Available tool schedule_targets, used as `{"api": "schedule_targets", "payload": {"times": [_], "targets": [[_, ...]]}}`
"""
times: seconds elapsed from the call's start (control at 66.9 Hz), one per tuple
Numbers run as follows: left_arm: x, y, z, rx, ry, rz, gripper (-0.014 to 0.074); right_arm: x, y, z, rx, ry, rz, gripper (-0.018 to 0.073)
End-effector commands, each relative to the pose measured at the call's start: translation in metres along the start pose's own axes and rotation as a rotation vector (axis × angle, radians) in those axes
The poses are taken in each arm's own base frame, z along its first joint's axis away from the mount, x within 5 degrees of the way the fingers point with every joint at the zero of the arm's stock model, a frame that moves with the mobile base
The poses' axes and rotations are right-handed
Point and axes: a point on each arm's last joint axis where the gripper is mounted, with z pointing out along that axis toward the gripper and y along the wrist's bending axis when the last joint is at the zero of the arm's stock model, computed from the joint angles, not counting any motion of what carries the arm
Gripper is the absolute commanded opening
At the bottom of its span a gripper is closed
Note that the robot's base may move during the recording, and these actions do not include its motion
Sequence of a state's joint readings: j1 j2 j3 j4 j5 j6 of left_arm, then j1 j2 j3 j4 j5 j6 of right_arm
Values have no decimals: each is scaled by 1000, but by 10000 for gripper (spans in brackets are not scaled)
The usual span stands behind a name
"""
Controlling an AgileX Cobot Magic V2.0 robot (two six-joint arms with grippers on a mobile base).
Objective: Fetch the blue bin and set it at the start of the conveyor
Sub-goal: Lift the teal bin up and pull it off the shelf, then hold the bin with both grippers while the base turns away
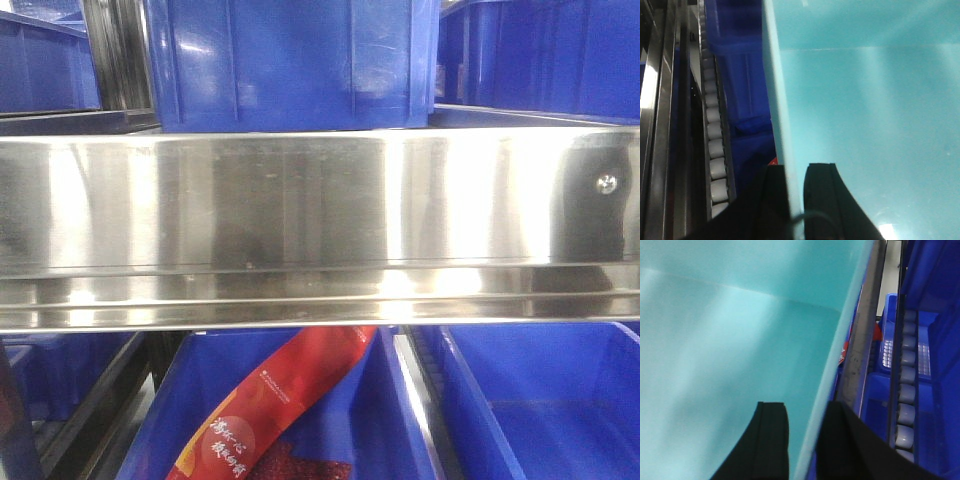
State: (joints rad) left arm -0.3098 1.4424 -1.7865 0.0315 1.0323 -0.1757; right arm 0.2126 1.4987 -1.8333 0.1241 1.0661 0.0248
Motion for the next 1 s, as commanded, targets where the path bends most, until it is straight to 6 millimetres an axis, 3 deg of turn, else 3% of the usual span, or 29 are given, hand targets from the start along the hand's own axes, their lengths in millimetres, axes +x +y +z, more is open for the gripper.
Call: {"api": "schedule_targets", "payload": {"times": [0.0,0.986], "targets": [[-9,-4,-8,34,-97,-1,-111,-4,-1,-5,11,-41,-13,-151],[-34,-8,-15,83,-383,-4,-111,-9,-1,-5,10,-91,-14,-151]]}}
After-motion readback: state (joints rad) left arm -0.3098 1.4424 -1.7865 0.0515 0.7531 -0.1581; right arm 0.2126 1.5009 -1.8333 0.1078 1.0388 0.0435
